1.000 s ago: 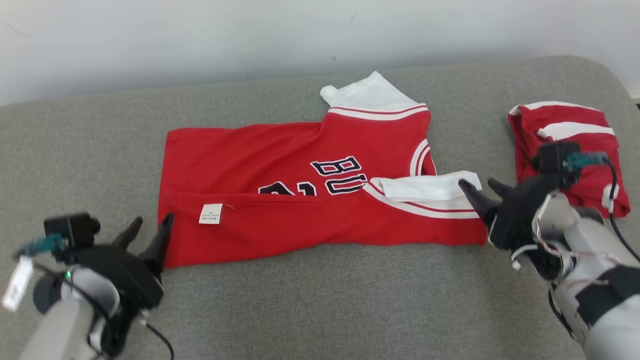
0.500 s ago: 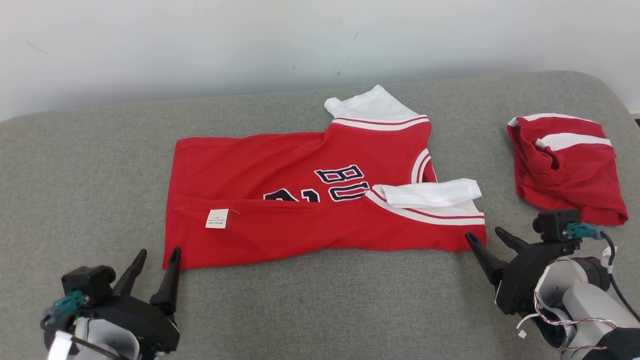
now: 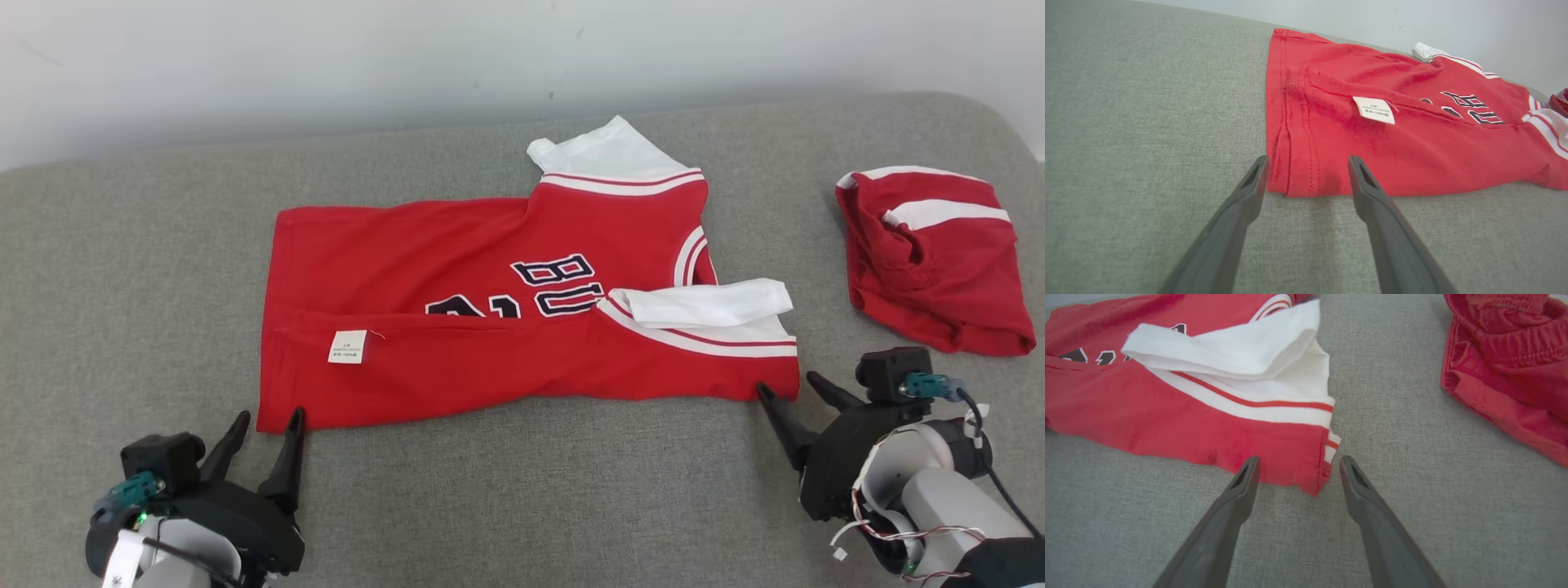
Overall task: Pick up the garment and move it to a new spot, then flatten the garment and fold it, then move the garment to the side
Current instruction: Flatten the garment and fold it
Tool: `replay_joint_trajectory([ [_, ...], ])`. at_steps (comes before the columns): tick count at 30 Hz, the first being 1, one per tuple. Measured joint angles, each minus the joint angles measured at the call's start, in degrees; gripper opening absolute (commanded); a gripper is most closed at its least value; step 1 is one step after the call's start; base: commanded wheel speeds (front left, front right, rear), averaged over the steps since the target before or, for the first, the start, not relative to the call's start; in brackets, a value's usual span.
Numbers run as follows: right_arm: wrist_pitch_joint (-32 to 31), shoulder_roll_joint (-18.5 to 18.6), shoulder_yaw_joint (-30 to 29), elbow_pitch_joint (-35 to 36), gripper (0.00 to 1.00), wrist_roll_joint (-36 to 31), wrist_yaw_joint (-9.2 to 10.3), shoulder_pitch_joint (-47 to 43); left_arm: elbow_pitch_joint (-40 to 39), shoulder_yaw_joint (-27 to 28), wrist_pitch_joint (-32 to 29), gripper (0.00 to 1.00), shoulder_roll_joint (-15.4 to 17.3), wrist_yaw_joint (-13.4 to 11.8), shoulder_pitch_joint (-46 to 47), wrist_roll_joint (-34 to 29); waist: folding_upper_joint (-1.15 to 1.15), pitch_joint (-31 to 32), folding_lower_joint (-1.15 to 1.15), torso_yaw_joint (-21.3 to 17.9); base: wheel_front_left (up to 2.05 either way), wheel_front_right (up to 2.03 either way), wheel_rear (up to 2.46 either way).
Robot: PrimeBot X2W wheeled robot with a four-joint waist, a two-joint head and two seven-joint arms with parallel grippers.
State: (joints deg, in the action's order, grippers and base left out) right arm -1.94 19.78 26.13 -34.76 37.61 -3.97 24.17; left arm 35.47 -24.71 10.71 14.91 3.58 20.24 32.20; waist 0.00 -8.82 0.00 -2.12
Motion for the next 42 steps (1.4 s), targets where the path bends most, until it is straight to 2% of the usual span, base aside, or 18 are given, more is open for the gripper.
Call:
replay_joint_trajectory([
  [12, 0.9, -2.3, 0.8, -2.7, 1.0, -0.3, 0.51, 2.0, 7.6, -1.1, -0.7, 1.0, -1.0, 0.4, 4.6, -1.9, 0.0, -2.0, 0.0, -0.2, 0.0, 0.0, 0.0],
  [13, 0.9, -2.3, 0.8, -3.0, 0.77, -0.3, 0.51, 2.1, 8.1, -1.0, -0.7, 1.0, -1.4, 0.5, 4.9, -1.7, 0.0, -2.1, 0.0, -0.2, 0.0, 0.0, 0.0],
  [14, 1.0, -2.4, 0.8, -3.3, 0.42, -0.3, 0.51, 2.1, 8.6, -1.1, -1.1, 0.47, -1.7, 0.5, 5.1, -1.5, 0.0, -2.1, 0.0, -0.2, 0.0, 0.0, 0.0],
  [15, 1.0, -2.5, 1.0, -3.6, 0.19, -0.3, 0.51, 2.1, 9.0, -1.2, -1.2, 0.16, -2.0, 0.5, 5.2, -1.5, 0.0, -2.1, 0.01, -0.2, 0.0, 0.0, 0.0],
  [16, 1.0, -2.5, 1.1, -3.8, 0.0, -0.3, 0.49, 2.1, 9.5, -1.2, -1.2, 0.0, -2.1, 0.5, 5.2, -1.4, 0.0, -2.2, 0.0, -0.2, 0.0, 0.0, 0.0],
  [23, 2.0, -3.2, 1.3, -4.8, 0.0, -0.3, 0.33, 2.2, 10.7, -1.5, -0.5, 0.0, -2.4, 1.1, 6.1, -1.4, 0.0, -2.0, 0.0, -0.1, 0.0, 0.0, 0.0],
  [30, 4.6, -3.2, -0.9, -5.1, 0.0, 2.1, -0.92, 1.8, 11.4, -0.3, 1.0, 0.0, -2.4, 1.5, 5.5, -0.8, 0.0, 0.2, 0.0, 0.4, 0.0, 0.0, 0.0],
  [42, 7.0, -0.6, -2.5, 0.0, 0.0, 5.9, -2.36, -9.4, 10.0, -0.7, 2.0, 0.0, -2.4, 2.0, -3.4, 0.6, 0.0, 6.9, -0.01, 1.3, 0.0, 0.0, 0.0],
])
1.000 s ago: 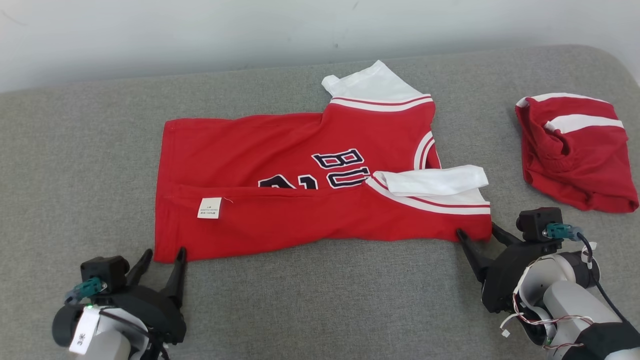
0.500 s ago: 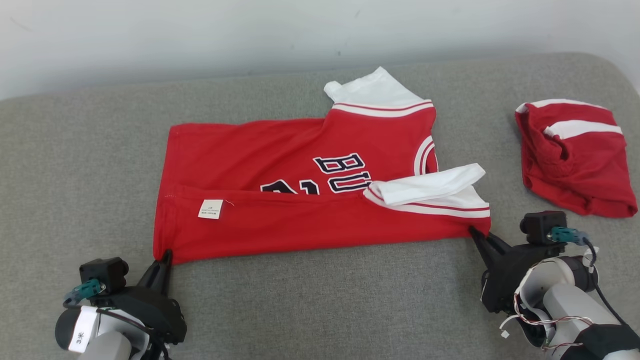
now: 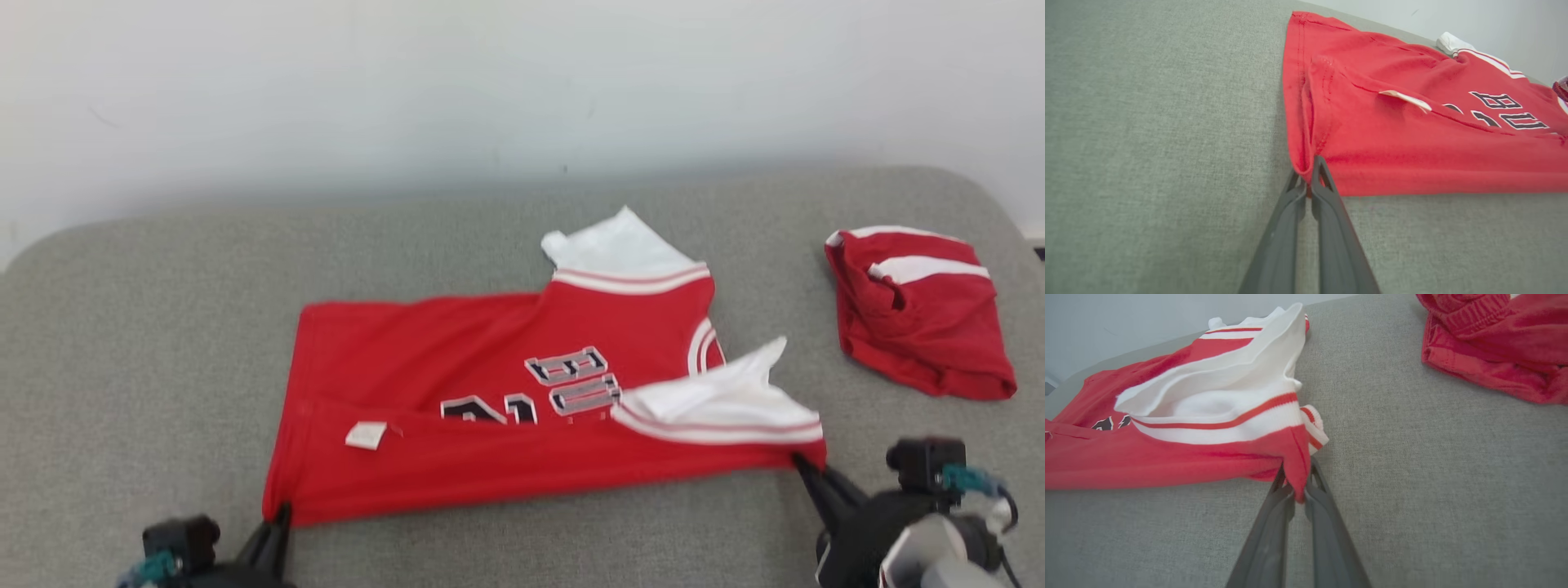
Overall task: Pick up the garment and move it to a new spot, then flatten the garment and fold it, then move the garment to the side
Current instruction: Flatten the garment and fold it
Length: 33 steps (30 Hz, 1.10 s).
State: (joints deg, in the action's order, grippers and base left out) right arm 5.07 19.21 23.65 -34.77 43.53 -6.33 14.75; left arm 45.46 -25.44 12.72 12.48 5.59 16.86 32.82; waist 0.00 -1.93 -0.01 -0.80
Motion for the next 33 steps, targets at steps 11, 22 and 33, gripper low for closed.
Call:
replay_joint_trajectory([
  [11, -2.7, 2.4, 0.1, 6.0, 0.0, 3.6, -0.25, -11.4, -2.2, -0.1, 0.0, 0.0, 0.5, -0.1, -7.3, 0.6, 0.0, 3.7, 0.0, -0.5, 0.0, 0.0, 0.0],
  [22, -6.9, 3.4, -0.4, 10.8, 0.0, 6.8, 0.1, -15.7, -3.9, -0.6, -1.1, 0.0, 1.3, -1.1, -9.8, 0.9, 0.01, 3.8, 0.0, -0.6, 0.0, 0.0, 0.0],
  [33, -8.7, 4.9, -2.2, 15.5, 1.0, 8.2, 2.4, -16.8, -6.3, 1.0, -1.6, 1.0, 1.5, -2.7, -9.8, 1.6, 0.01, 3.6, 0.0, -0.1, 0.0, 0.0, 0.0],
])
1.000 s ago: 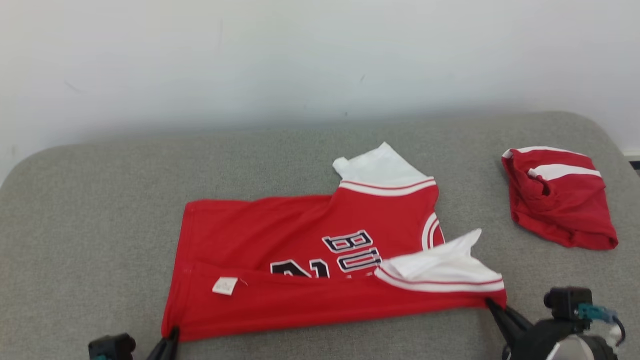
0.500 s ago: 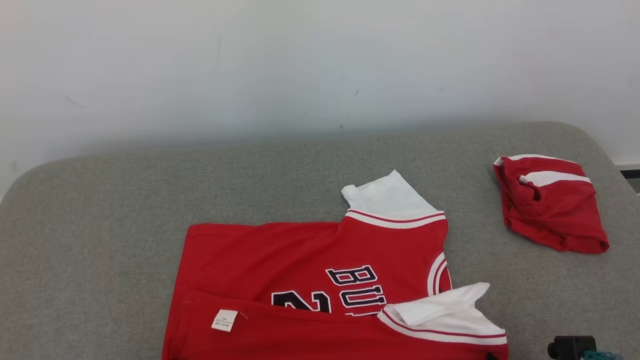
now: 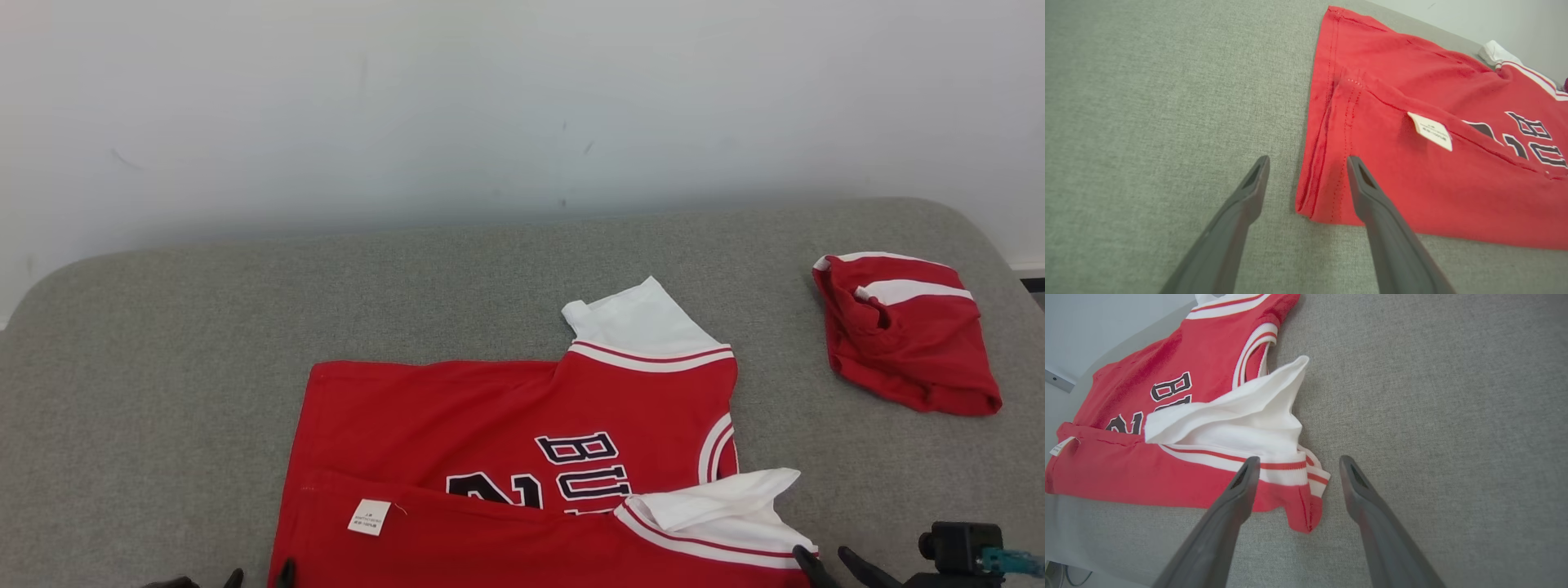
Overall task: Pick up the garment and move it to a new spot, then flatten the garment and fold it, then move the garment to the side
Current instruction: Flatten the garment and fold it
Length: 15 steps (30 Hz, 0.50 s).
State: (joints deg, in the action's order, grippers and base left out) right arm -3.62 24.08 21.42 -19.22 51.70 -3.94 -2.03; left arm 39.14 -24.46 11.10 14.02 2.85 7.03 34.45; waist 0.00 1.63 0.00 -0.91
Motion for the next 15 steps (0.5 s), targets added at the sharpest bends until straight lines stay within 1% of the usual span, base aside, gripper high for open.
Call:
replay_joint_trajectory([
  [4, 0.0, 0.6, -2.0, 3.6, 1.0, 2.2, -0.05, -0.3, -2.7, 1.3, 0.7, 1.0, 0.5, -0.9, -0.1, 0.3, 0.0, 0.0, 0.0, 0.0, 0.0, 0.0, 0.0],
  [7, 0.8, 1.0, -3.1, 6.3, 1.0, 2.3, -0.02, -0.9, -5.4, 2.2, 1.8, 1.0, 0.6, -1.9, -0.1, 0.3, 0.0, 0.1, 0.0, 0.0, 0.0, 0.0, 0.0],
  [10, 2.8, 1.1, -4.6, 8.3, 1.0, 2.0, 1.1, -0.8, -8.4, 3.2, 2.6, 1.0, 0.7, -3.2, -0.1, -0.1, 0.0, 0.1, 0.0, 0.0, 0.0, 0.0, 0.0],
  [15, 6.9, 0.1, -6.1, 11.2, 1.0, 0.9, 1.75, 0.7, -13.0, 4.4, 3.1, 1.0, 0.9, -6.1, -0.1, -1.9, 0.0, 0.0, 0.0, -0.1, 0.0, 0.0, 0.0],
])
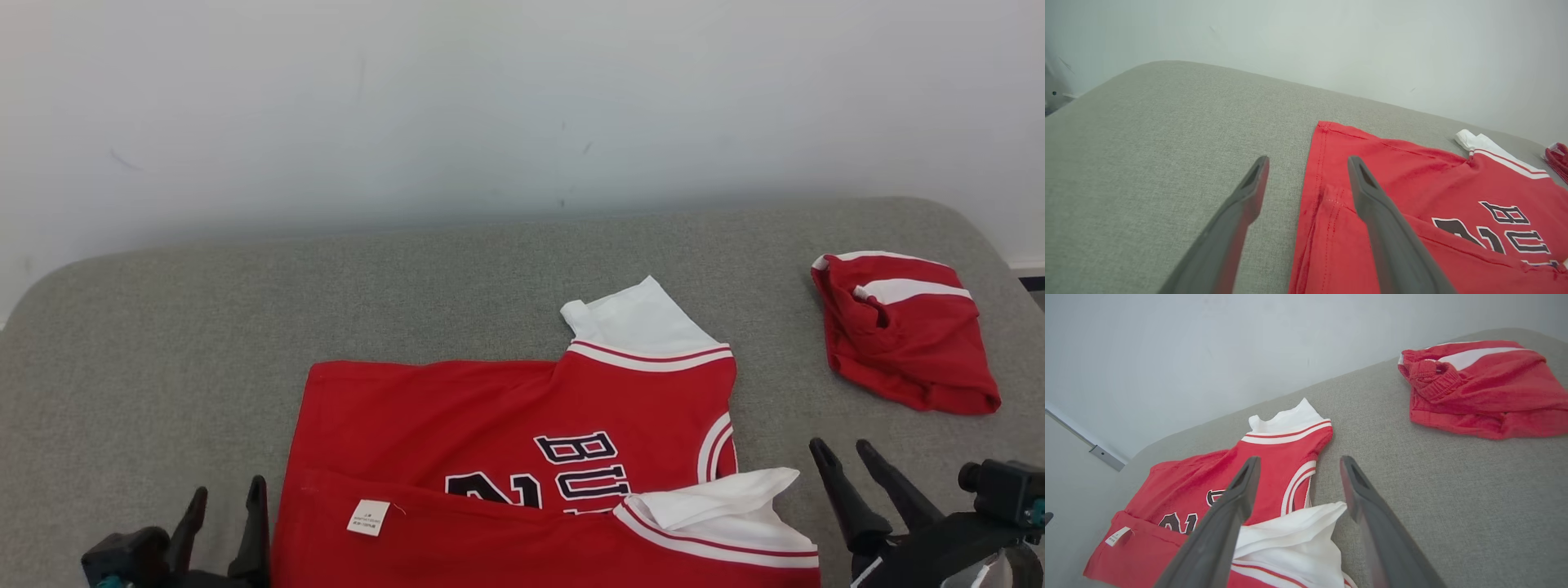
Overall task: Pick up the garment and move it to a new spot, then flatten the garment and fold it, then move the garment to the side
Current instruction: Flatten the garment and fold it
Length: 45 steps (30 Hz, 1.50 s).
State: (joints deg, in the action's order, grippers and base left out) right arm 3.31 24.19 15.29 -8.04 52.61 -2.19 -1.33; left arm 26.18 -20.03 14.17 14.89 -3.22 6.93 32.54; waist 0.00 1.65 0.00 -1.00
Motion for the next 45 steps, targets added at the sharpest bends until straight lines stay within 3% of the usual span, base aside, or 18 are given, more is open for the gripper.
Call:
replay_joint_trajectory([
  [3, 3.4, -0.5, -0.3, 0.9, 1.0, -3.1, 1.47, 0.9, -3.3, 0.6, 0.1, 1.0, 1.3, -1.9, -1.2, -3.3, 0.0, -0.1, 0.0, 0.0, 0.0, 0.0, 0.0],
  [10, 8.1, -1.1, -1.5, 1.3, 1.0, -5.8, 4.05, 0.5, -8.5, 1.7, 0.1, 1.0, 1.4, -3.3, -3.9, -6.9, 0.0, -0.3, 0.0, 0.3, 0.0, 0.0, 0.0],
  [20, 8.6, -1.0, -1.4, 0.7, 1.0, -7.5, 5.22, -0.3, -12.9, 2.4, 0.2, 1.0, 0.4, -3.4, -5.0, -10.4, 0.0, -1.1, 0.0, 1.3, 0.0, 0.0, 0.0],
  [26, 6.8, -0.5, -0.3, -1.4, 1.0, -8.6, 5.75, 4.5, -13.4, 2.2, 0.2, 1.0, -0.3, -3.2, -1.3, -9.8, 0.0, -2.1, 0.0, 2.0, 0.0, 0.0, 0.0],
  [40, -3.4, -1.5, 5.2, -10.3, 1.0, -12.3, 5.78, 28.4, -1.1, -1.0, -8.8, 1.0, -0.8, 6.6, 19.3, -6.3, 0.01, -9.1, 0.01, 3.5, 0.0, 0.0, 0.0],
  [45, -7.5, -3.4, 7.4, -15.4, 1.0, -14.0, 5.78, 38.2, 5.4, -0.8, -12.7, 1.0, -1.5, 8.3, 25.9, -4.8, 0.01, -12.8, 0.01, 4.2, 0.0, 0.0, 0.0],
])
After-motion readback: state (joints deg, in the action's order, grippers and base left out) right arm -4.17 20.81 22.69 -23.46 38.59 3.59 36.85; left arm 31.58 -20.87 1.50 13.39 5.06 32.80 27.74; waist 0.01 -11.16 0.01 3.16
